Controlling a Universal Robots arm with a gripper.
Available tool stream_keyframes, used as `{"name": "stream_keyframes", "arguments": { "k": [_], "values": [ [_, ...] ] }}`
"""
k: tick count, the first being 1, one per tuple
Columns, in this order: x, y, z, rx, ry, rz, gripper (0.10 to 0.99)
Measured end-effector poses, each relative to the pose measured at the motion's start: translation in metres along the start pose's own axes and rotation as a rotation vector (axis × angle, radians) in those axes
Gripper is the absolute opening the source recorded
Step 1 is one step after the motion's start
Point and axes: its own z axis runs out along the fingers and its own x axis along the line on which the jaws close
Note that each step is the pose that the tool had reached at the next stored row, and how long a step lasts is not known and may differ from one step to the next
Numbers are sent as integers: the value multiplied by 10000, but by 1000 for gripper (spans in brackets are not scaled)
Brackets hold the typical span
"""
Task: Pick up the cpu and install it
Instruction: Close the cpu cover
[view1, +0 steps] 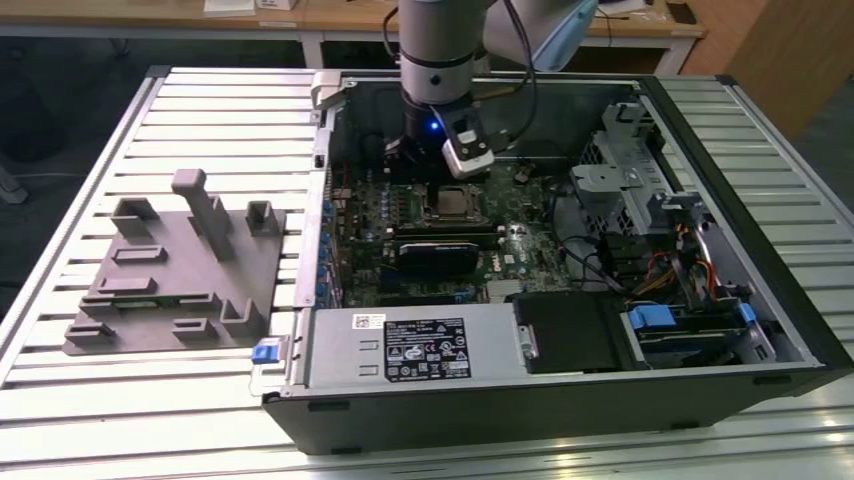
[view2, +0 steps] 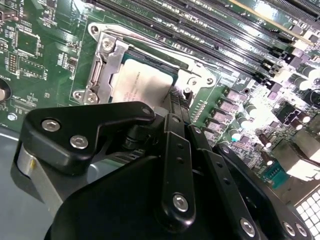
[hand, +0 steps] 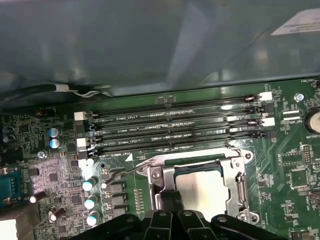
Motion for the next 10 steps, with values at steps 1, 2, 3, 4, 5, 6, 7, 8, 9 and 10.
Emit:
{"name": "stream_keyframes", "arguments": {
  "k": [1,2,3,4,5,6,7,8,9,10],
  "values": [
    [2,-1,6,1,0,0,106],
    [4,-2,12,2,1,-2,106],
    [5,-2,19,2,1,-1,106],
    [7,-3,25,1,1,-1,106],
    [9,-3,29,2,1,-1,106],
    [11,-4,32,2,1,0,106],
    [14,-4,34,3,2,0,106],
    [18,-5,36,2,1,0,106],
    [22,-5,38,1,1,0,106],
    [25,-5,40,2,1,0,106]
  ]
}}
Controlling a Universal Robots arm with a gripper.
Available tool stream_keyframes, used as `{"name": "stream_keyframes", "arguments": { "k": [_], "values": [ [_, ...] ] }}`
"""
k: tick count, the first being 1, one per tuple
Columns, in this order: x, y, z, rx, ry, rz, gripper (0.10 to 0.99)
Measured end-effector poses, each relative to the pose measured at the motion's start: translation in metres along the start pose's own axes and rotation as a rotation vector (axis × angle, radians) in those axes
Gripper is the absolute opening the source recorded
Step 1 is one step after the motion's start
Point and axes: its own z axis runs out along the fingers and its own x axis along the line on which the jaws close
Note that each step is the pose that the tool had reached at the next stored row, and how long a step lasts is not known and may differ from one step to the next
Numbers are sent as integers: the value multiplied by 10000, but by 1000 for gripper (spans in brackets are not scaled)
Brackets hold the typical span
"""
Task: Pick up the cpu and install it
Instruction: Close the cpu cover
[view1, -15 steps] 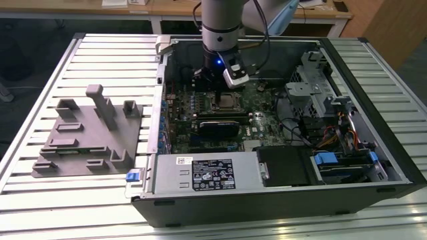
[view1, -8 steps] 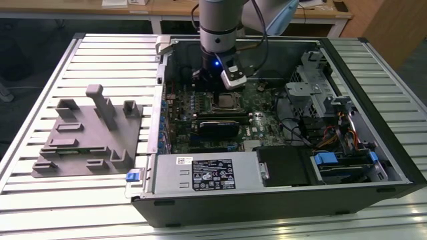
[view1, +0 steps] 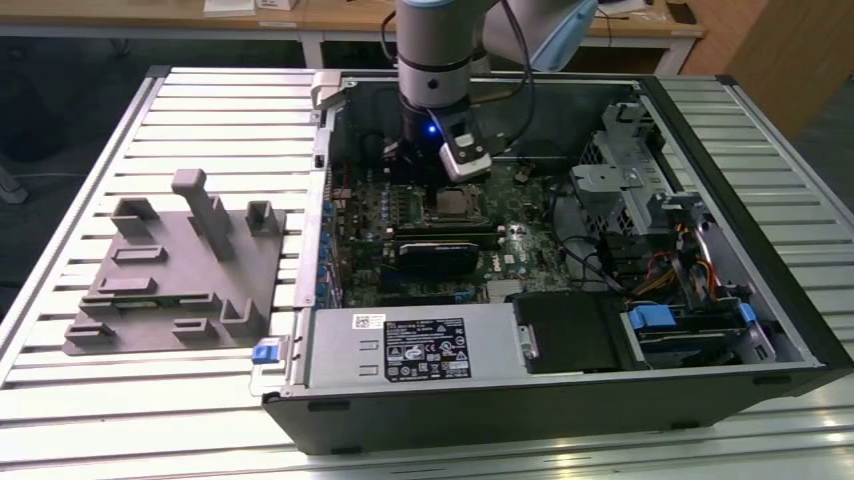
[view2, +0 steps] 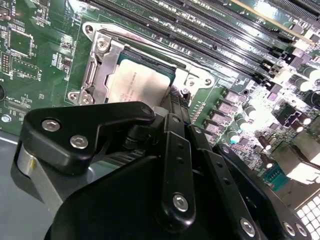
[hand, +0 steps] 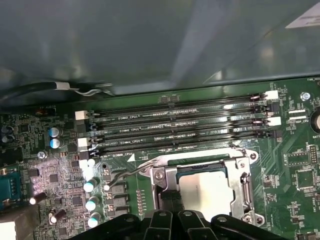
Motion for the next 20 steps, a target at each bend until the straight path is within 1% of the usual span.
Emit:
{"name": "stream_keyframes", "arguments": {
  "k": [13,17,20],
  "values": [
    [20,-3,30,0,0,-1,106],
    [19,-2,22,-6,-4,0,106],
    [18,-2,-2,-3,-1,-1,106]
  ]
}}
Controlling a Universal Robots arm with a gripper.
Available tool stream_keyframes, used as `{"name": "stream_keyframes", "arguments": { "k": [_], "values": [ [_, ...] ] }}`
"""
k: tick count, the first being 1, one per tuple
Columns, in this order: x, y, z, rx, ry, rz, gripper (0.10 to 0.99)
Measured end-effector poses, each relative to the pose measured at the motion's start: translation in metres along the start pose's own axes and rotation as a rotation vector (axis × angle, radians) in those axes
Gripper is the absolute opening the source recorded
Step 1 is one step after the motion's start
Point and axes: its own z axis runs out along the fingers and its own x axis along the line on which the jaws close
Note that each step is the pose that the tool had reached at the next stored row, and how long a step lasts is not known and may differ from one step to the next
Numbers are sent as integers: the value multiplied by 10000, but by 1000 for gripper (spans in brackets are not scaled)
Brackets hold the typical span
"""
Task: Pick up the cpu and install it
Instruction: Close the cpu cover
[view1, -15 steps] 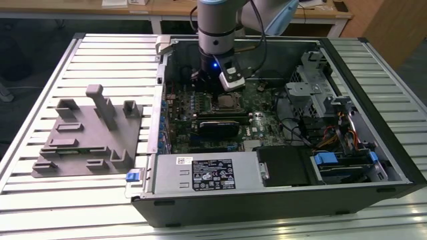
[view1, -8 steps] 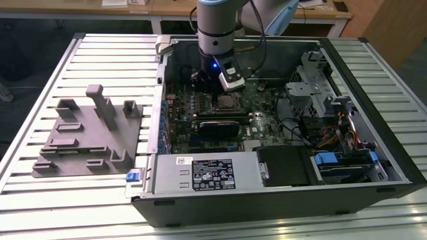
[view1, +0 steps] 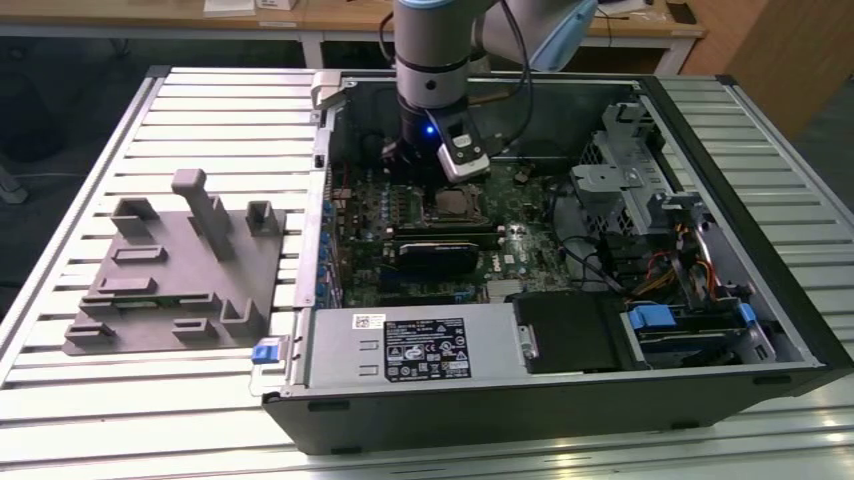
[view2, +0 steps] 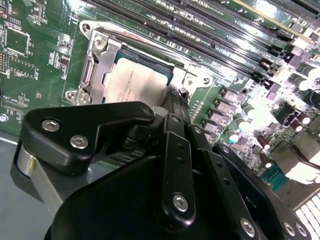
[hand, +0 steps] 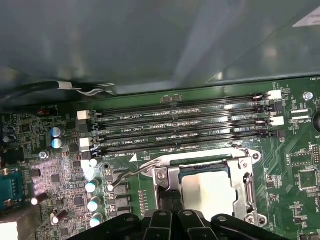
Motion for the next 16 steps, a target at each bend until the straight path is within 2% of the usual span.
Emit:
{"name": "stream_keyframes", "arguments": {
  "k": [5,13,16],
  "values": [
    [-2,0,-59,3,1,1,106],
    [-8,2,-210,4,1,1,106],
    [-9,3,-218,1,0,0,106]
  ]
}}
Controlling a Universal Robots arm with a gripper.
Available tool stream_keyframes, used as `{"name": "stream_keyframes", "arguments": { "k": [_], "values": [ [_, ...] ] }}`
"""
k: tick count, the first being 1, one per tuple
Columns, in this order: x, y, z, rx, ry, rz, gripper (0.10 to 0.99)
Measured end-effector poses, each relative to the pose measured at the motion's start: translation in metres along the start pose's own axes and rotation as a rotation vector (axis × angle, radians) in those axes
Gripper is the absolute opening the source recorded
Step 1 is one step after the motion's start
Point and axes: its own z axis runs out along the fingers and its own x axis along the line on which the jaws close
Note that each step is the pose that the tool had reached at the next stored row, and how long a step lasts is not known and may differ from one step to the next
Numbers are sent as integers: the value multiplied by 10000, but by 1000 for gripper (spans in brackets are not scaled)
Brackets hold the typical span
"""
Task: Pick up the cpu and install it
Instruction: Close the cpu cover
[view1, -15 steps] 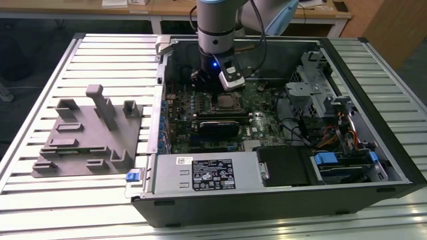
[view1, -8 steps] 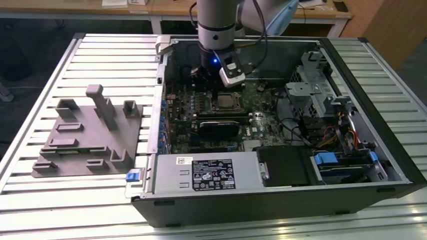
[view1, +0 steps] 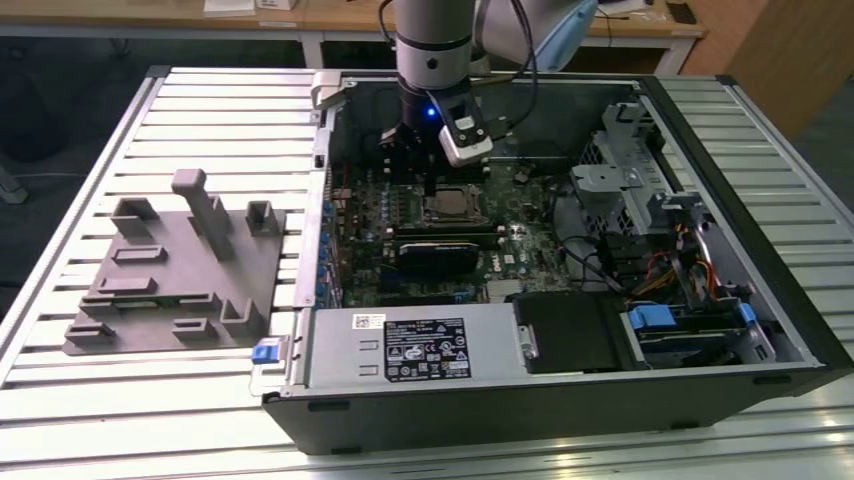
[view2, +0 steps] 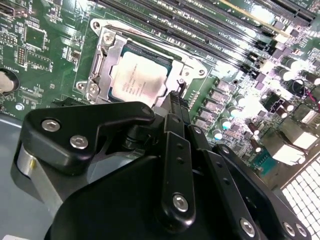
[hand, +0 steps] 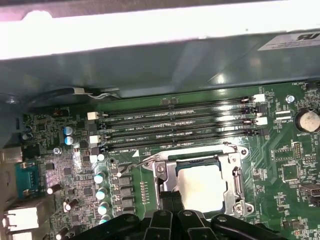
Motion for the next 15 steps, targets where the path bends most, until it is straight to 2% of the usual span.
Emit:
{"name": "stream_keyframes", "arguments": {
  "k": [6,15],
  "values": [
    [-23,3,-1,3,2,0,106],
    [-267,34,10,2,8,0,106]
  ]
}}
